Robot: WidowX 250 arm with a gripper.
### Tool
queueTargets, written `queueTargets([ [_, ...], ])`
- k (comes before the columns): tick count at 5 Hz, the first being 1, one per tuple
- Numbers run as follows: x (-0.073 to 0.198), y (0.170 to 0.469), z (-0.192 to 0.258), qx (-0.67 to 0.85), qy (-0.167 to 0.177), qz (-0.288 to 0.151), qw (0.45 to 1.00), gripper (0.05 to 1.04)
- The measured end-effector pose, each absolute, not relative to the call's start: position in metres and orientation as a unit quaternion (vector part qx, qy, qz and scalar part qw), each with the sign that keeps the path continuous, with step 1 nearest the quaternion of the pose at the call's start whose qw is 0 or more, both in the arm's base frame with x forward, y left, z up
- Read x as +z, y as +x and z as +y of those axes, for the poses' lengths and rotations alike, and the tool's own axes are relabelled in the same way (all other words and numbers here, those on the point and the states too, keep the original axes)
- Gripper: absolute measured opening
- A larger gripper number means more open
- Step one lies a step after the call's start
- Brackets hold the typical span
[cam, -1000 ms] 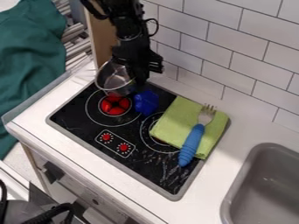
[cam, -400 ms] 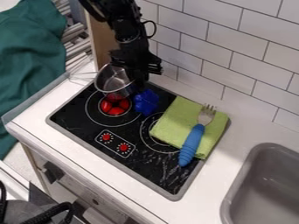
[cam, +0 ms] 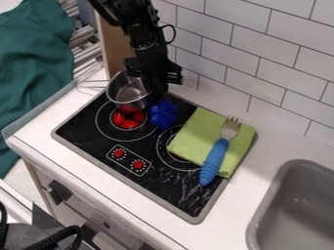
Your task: Move the silver bowl to the upper left side of the stove
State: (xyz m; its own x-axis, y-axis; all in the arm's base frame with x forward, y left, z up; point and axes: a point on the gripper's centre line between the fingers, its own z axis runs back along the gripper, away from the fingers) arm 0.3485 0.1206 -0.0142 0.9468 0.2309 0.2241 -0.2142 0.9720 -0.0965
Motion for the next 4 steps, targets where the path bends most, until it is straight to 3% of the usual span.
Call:
queueTargets([
  [1,-0.0161,0.3474,0.1206,0.120,-0.042,-0.124,0.984,0.085],
  [2,-0.0169,0.3470,0.1208,0.122,-0.048,-0.127,0.983,0.243],
  [4,-0.0102,0.3406,0.1197,0.117,-0.042,-0.135,0.983,0.831],
])
